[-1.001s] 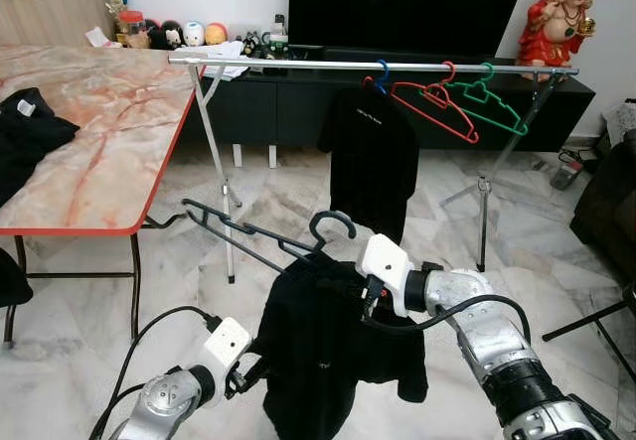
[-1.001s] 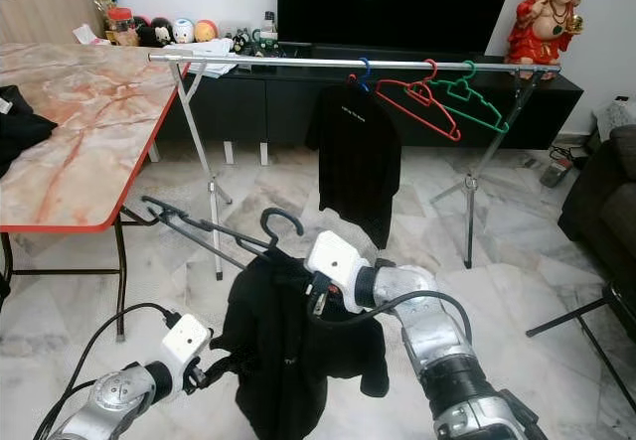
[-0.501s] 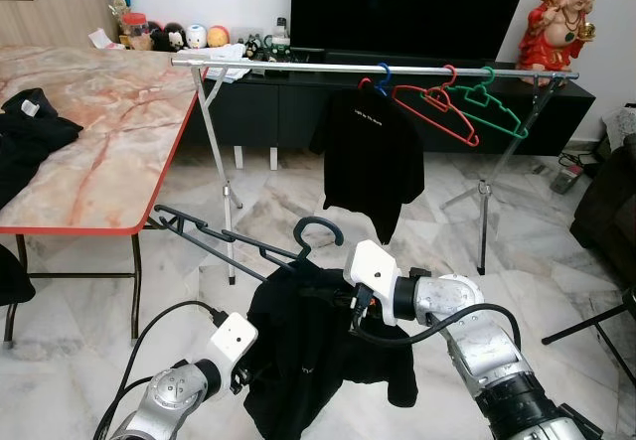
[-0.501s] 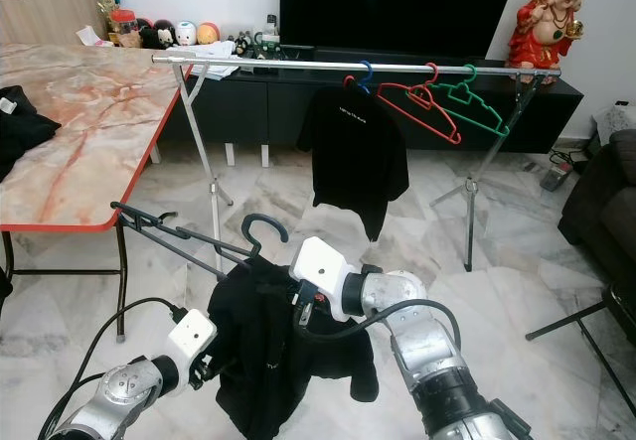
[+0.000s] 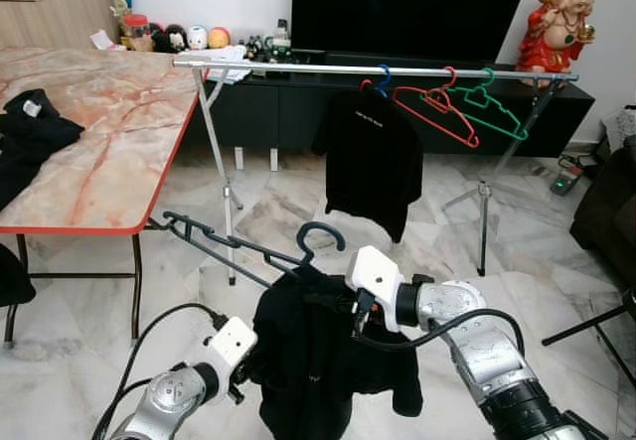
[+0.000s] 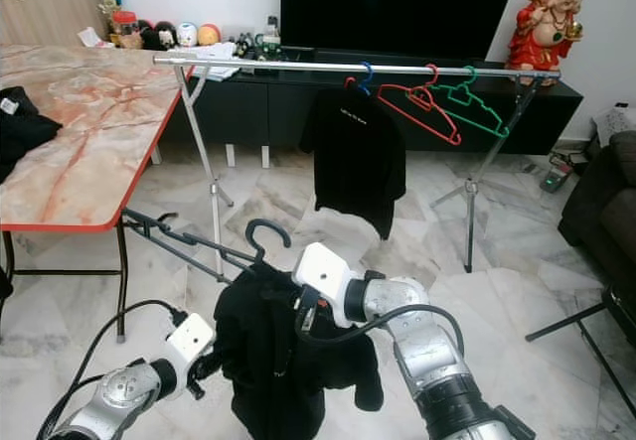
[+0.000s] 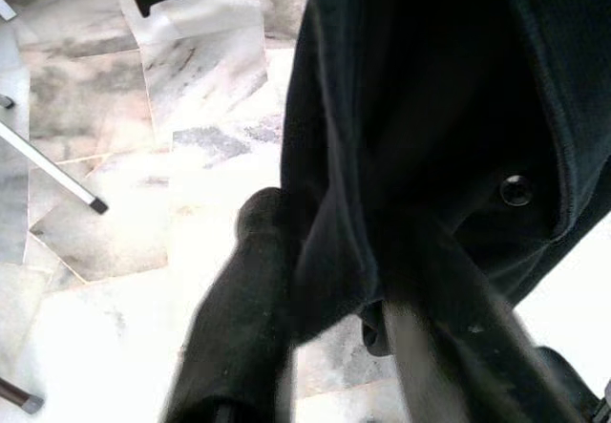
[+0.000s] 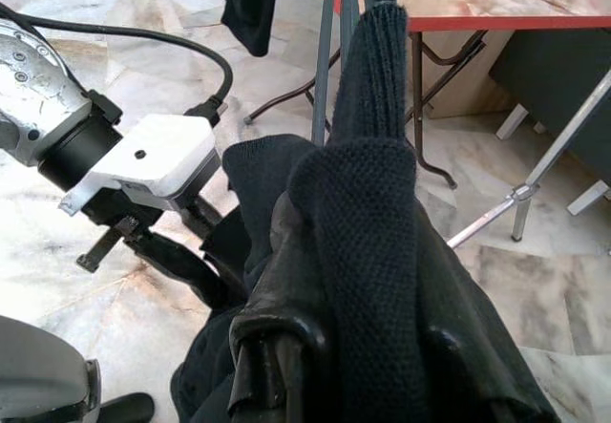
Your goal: Hang hanger
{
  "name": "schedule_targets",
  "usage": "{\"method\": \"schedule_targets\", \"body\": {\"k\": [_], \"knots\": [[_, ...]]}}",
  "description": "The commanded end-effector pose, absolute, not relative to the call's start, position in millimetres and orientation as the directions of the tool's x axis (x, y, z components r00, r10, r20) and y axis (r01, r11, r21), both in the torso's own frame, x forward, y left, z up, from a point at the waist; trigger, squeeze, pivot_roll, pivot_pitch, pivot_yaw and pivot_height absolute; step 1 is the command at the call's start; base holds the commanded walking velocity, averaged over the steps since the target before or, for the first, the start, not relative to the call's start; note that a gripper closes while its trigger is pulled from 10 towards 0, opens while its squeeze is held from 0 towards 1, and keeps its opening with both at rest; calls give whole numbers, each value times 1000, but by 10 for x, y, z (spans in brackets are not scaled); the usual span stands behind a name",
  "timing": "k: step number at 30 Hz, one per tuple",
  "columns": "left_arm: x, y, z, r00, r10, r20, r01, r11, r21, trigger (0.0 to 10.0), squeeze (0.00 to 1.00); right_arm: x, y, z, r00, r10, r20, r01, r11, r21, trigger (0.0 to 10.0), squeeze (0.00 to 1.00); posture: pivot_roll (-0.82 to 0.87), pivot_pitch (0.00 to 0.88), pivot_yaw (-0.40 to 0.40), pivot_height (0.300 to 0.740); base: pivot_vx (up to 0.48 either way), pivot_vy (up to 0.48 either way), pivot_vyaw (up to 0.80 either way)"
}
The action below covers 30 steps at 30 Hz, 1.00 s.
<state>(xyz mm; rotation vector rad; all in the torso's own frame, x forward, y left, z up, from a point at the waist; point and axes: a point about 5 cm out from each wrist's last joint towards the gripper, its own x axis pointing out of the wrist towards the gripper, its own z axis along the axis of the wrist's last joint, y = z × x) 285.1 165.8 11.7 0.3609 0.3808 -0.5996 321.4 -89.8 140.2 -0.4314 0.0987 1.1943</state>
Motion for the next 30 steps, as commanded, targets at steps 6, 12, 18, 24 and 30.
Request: {"method": "schedule_targets", "body": {"k": [6, 12, 18, 24, 30], "knots": [[2869, 1639, 100, 768, -453, -453, 593, 770, 235, 0, 0, 3211, -902, 1480, 385, 881, -276, -906, 303, -295, 0, 0, 16, 7, -46, 740, 0, 0, 0], [2901, 1669, 107, 806, -393, -442, 533, 806, 256, 0, 0, 3202, -900, 1440, 390, 877, -281, -908, 315, -278, 0, 0, 16, 13, -48, 740, 0, 0, 0], [2918, 1676, 124, 822, -379, -425, 506, 829, 239, 0, 0, 3211, -926, 1372, 403, 866, -295, -906, 333, -260, 0, 0, 17, 18, -47, 740, 0, 0, 0], [2917, 1700, 107, 828, -352, -436, 484, 842, 238, 0, 0, 3201, -944, 1329, 402, 862, -309, -907, 329, -261, 0, 0, 19, 27, -47, 740, 0, 0, 0], [2871, 1820, 60, 833, -303, -462, 453, 853, 257, 0, 0, 3223, -1424, 951, 442, 699, -562, -894, 297, -335, 0, 0, 20, 41, -54, 740, 0, 0, 0]]}}
